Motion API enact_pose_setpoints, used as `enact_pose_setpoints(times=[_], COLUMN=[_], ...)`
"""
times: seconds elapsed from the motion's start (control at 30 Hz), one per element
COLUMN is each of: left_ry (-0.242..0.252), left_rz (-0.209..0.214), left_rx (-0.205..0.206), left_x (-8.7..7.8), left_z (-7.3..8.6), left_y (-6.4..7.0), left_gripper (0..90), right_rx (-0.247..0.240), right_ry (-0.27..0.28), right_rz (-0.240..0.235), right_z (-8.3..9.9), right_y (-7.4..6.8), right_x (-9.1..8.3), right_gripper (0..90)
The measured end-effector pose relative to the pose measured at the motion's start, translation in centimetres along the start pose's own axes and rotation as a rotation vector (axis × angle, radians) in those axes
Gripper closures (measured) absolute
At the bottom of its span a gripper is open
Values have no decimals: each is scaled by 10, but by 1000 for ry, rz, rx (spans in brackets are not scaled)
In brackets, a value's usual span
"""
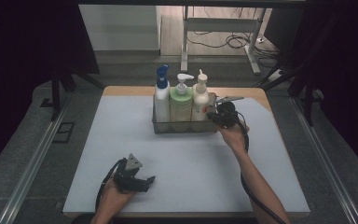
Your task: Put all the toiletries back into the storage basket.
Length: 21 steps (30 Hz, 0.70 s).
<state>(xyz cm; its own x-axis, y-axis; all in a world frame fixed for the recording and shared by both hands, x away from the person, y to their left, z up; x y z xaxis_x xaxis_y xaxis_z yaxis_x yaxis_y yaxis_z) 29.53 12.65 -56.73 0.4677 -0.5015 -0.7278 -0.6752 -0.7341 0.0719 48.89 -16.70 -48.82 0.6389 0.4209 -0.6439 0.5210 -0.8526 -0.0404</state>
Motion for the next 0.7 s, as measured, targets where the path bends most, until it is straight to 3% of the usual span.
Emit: enact_pose_setpoints(times=[0.7], left_ry=[2], left_rz=[1], left_rx=[-1], left_x=[0], left_z=[0], left_y=[0], left_gripper=[123], right_rx=[-9], right_ry=[22], right_rz=[-3], right_z=[-5], right_y=[0], right_x=[-22], right_gripper=[678])
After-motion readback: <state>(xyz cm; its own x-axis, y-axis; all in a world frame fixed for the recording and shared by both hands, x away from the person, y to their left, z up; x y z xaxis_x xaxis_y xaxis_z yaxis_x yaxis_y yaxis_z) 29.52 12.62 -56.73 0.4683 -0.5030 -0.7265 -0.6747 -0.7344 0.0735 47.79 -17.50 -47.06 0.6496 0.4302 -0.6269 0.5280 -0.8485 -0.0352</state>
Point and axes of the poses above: each handheld gripper's, and its own axes: x roughly forward along the jaws, z roughly out of its underside, y roughly to its right, the point moved 6 cm from there along x, roughly forward along the jaws, and after that the axes turned 3 degrees about z, right-handed, at the moved point
